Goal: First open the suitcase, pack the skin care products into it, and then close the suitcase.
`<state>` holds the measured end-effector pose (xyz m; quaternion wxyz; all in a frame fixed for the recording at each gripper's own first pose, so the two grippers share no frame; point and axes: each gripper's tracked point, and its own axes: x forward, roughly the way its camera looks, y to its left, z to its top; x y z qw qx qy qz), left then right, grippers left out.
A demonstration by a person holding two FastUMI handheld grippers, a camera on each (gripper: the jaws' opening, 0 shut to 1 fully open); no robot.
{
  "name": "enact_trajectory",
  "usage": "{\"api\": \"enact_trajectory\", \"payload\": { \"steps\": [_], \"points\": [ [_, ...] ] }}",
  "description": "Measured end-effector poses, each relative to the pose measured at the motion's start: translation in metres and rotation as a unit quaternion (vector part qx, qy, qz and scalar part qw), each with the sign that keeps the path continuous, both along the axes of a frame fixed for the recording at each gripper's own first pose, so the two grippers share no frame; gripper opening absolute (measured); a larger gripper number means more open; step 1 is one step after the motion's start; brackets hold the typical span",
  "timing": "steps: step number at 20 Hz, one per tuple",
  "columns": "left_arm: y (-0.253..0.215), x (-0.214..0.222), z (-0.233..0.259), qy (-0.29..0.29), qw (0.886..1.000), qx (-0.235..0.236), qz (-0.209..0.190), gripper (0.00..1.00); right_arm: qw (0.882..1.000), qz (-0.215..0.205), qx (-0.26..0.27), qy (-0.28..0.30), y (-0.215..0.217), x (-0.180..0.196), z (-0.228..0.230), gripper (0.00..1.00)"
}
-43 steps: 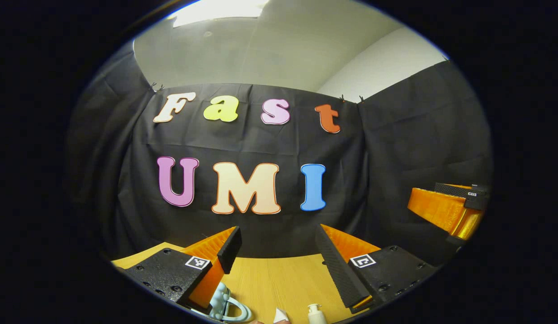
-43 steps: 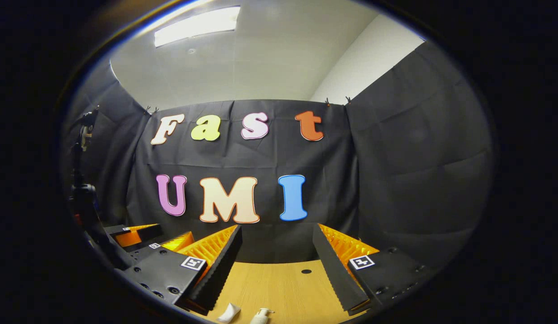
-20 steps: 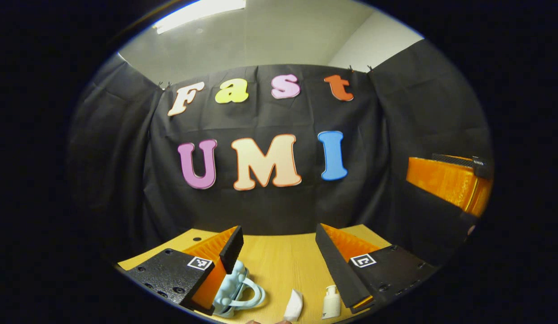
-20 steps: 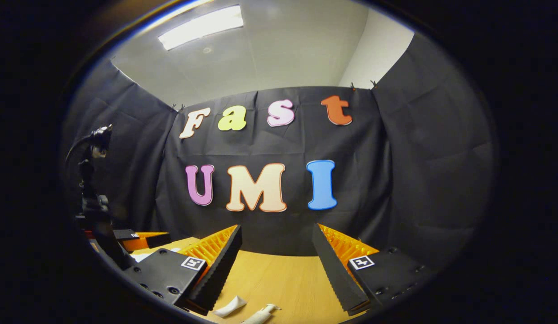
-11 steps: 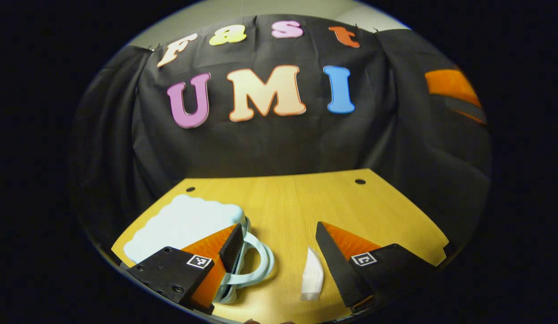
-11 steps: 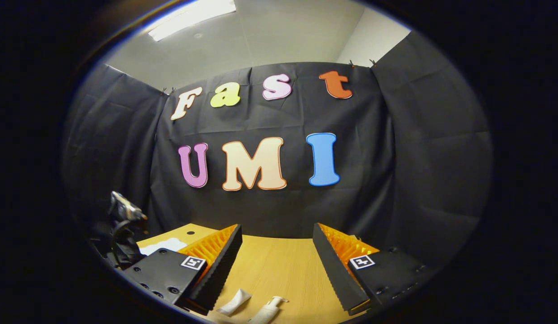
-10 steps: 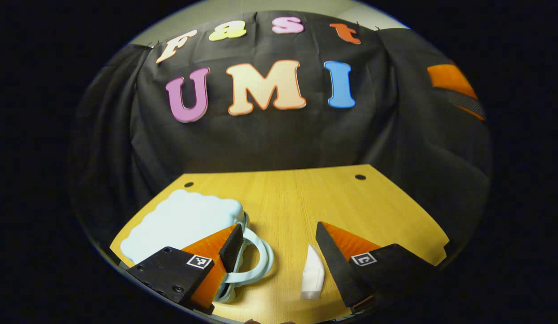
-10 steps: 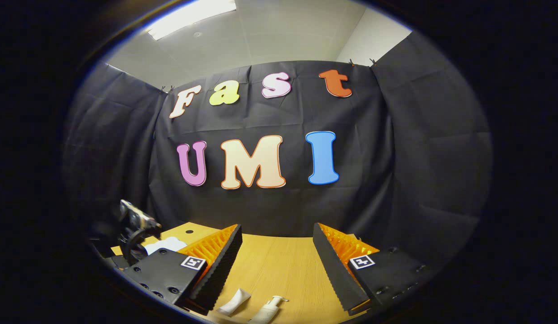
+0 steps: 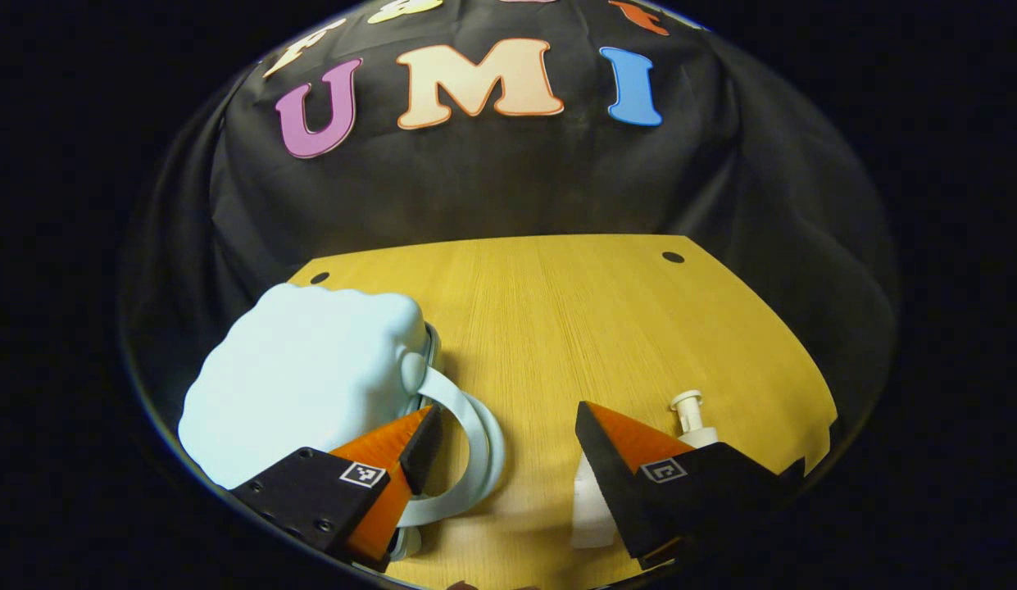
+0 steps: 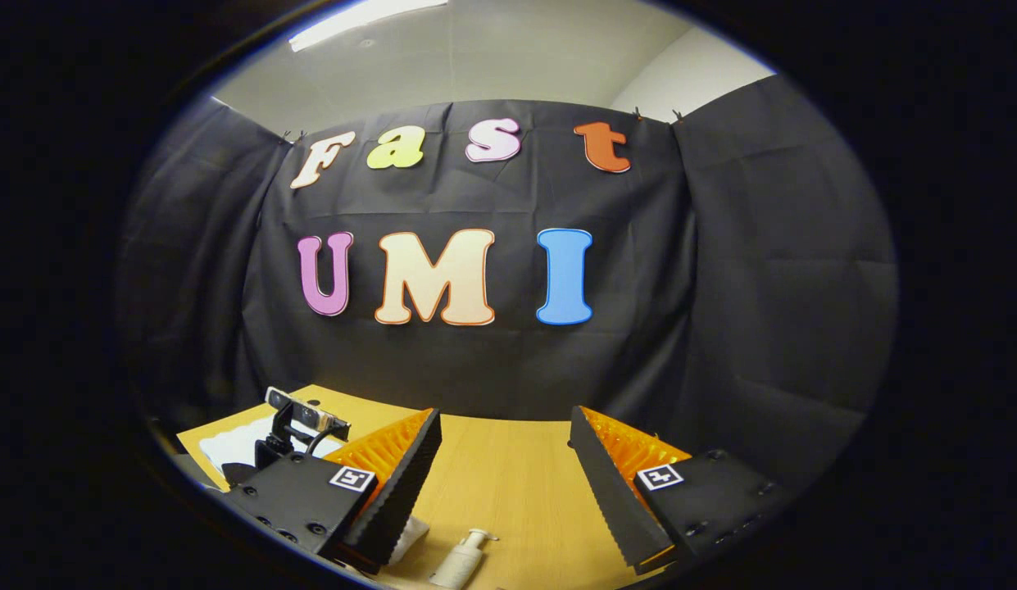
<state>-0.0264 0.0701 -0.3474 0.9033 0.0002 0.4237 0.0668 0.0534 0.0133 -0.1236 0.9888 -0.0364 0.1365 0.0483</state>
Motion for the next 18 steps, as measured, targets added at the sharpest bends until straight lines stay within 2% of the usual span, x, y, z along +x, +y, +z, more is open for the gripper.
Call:
{"api": "enact_trajectory", "payload": {
  "steps": [4,7,10,11,12,13,14,15,18],
  "points": [
    [0.004,-0.004,-0.027,0.049,0.999,-0.009,0.008,0.97,1.000,-0.008,-0.015,-0.001,0.001,-0.001,0.000,1.00],
    [0.006,-0.004,-0.038,0.062,0.998,-0.005,-0.005,0.96,1.000,-0.006,-0.026,0.003,0.004,-0.001,-0.004,1.00],
    [-0.001,-0.005,-0.041,0.075,0.997,-0.018,-0.018,0.91,0.999,-0.004,-0.035,0.008,0.008,-0.002,-0.009,1.00],
    [0.002,-0.004,-0.040,0.077,0.997,-0.012,-0.019,0.80,0.999,-0.002,-0.037,0.008,0.009,-0.003,-0.009,1.00],
    [0.006,-0.004,-0.041,0.077,0.997,-0.007,-0.019,0.75,0.999,-0.001,-0.039,0.008,0.011,-0.002,-0.009,1.00],
    [0.013,-0.004,-0.041,0.079,0.997,-0.001,-0.013,0.63,0.999,0.000,-0.041,0.007,0.012,-0.002,-0.010,1.00],
    [0.017,-0.005,-0.040,0.080,0.997,-0.001,-0.006,0.56,0.999,0.002,-0.042,0.007,0.013,-0.002,-0.010,1.00],
    [0.015,-0.006,-0.039,0.082,0.997,-0.012,0.001,0.31,0.999,0.004,-0.043,0.007,0.014,-0.002,-0.012,1.00],
    [0.017,-0.004,-0.030,0.082,0.996,-0.016,0.007,0.20,0.999,0.010,-0.044,0.006,0.018,-0.002,-0.013,1.00]
  ]
}}
